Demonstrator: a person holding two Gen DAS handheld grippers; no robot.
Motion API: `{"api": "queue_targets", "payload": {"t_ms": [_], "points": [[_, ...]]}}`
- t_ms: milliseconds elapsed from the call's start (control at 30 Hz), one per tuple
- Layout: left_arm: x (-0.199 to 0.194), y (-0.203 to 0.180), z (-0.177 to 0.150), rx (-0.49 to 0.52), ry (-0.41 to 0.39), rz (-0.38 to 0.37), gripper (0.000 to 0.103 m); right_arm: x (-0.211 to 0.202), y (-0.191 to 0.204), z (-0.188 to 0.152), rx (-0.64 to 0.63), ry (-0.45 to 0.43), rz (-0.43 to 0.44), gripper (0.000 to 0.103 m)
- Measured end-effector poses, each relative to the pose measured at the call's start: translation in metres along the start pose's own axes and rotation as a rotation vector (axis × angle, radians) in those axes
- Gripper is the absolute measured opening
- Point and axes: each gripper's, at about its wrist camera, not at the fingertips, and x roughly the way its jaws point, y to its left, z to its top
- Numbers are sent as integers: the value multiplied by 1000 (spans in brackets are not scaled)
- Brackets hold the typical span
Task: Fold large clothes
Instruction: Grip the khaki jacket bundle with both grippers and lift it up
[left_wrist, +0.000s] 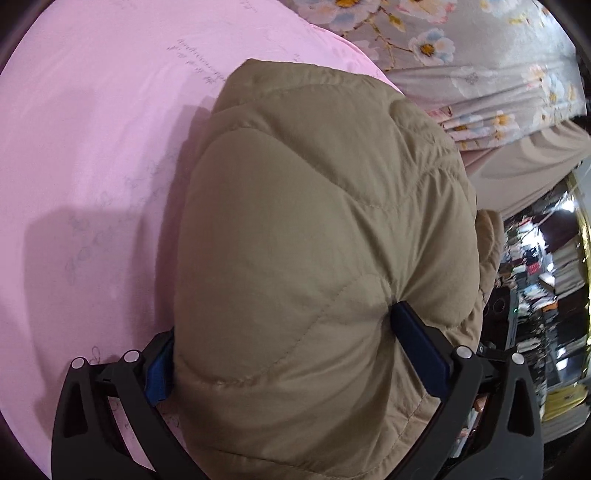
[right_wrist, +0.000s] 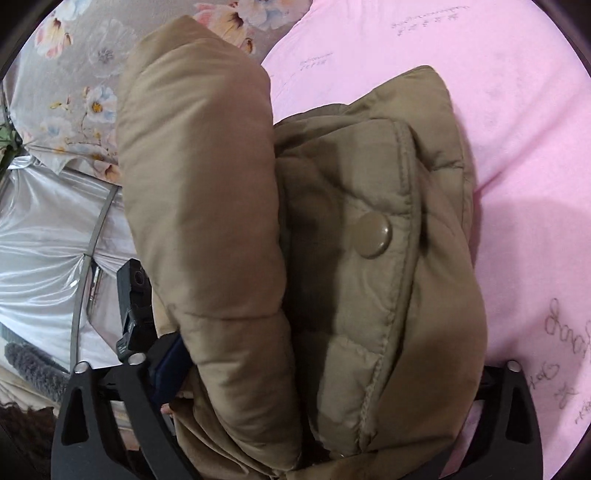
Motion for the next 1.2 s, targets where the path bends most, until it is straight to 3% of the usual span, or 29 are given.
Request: {"api": "queue_targets", "payload": {"t_ms": [67,100,200,300,600,867,1200], "points": [[-3,-6,-1,37,-15,18,96,-4,2,0,-5,-18,17,64],[-7,-9,0,58,-28,29,89,-7,4,-1,-10,-29,17,54],[-22,-17,0,97,-60,38,71,-12,20,-1,-51,-56,0,42],[-39,-29,1,144,-105,59,65,-15,32,0,-72,-69,17,37],[-101,-63,19,248,-272,70,60,-34,109,22,-255,-164,32,34],[-141,-90,59,305,-399,73,60,-42,163,61,-394,-226,51,34],[-175,-100,113,368,-532,134,60,-19,220,120,-483,-271,64,34]]}}
